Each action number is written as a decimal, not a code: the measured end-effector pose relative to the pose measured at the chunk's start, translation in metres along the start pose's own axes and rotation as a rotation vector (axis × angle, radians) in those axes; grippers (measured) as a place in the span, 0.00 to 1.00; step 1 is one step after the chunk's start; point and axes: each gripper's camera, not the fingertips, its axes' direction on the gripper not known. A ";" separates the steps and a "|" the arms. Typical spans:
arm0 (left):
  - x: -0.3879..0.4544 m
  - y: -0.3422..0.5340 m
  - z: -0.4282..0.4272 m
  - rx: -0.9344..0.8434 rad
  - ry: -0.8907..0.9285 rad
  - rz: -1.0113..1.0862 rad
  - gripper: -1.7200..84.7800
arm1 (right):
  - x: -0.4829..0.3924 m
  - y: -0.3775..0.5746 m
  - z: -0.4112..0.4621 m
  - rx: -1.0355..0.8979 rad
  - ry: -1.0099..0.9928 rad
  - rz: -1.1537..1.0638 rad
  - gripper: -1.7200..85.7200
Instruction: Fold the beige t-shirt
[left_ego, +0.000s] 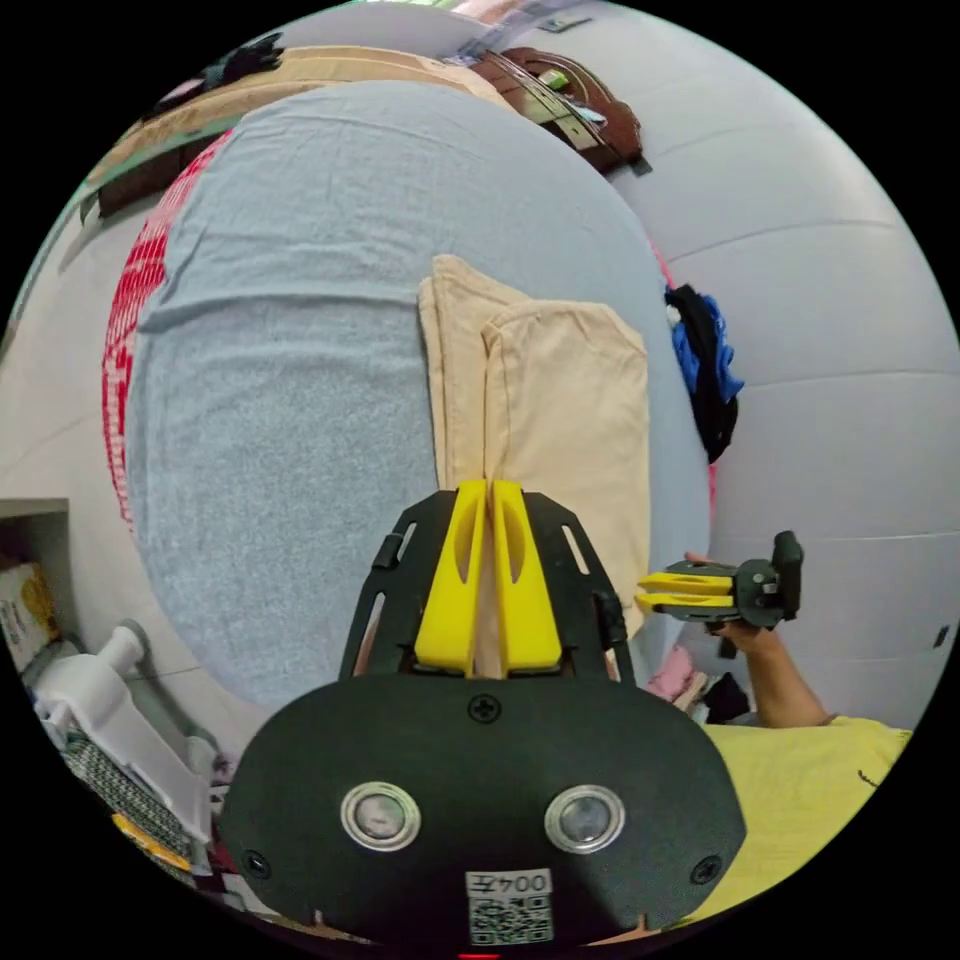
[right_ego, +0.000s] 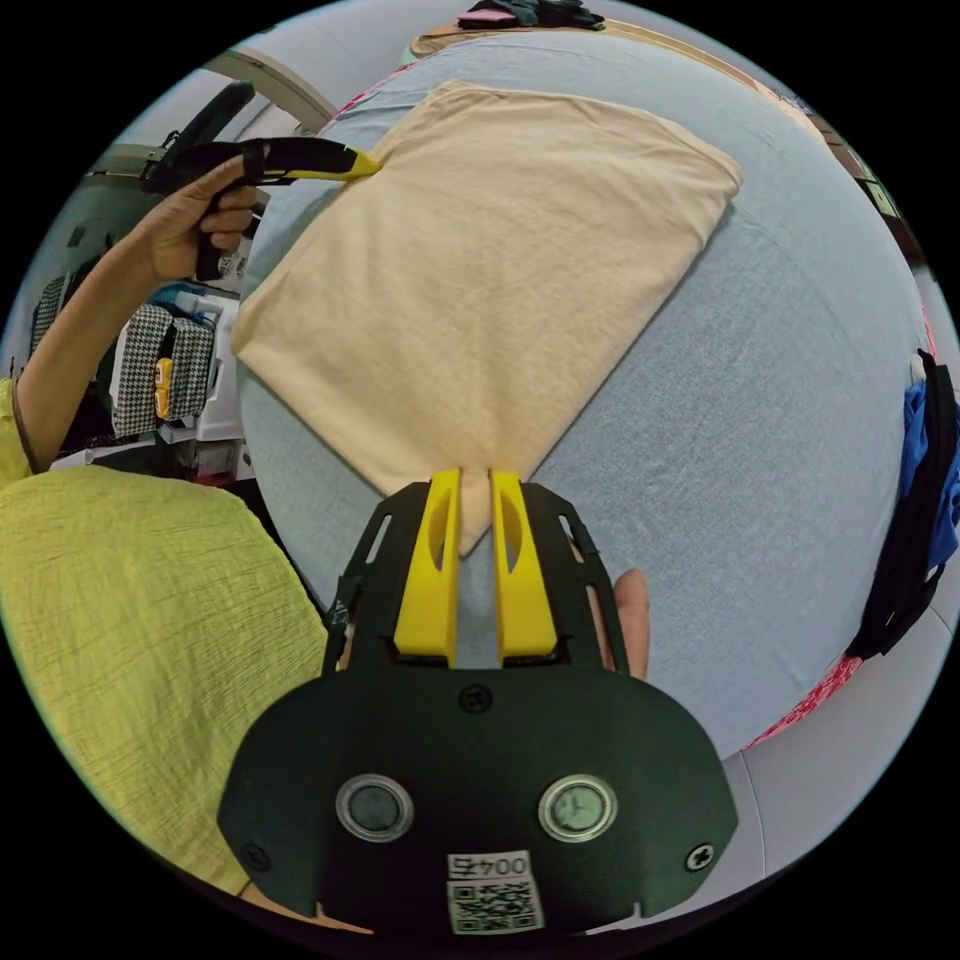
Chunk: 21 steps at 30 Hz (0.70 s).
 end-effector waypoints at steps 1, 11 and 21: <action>-0.003 0.002 -0.001 0.015 0.026 -0.004 0.04 | 0.000 0.000 -0.001 0.001 0.001 0.000 0.09; 0.021 -0.012 -0.036 0.214 -0.014 0.094 0.03 | -0.002 0.005 -0.016 0.001 -0.028 0.032 0.08; 0.003 -0.045 -0.007 0.123 -0.052 0.046 0.02 | -0.003 0.023 -0.043 0.097 -0.193 0.069 0.12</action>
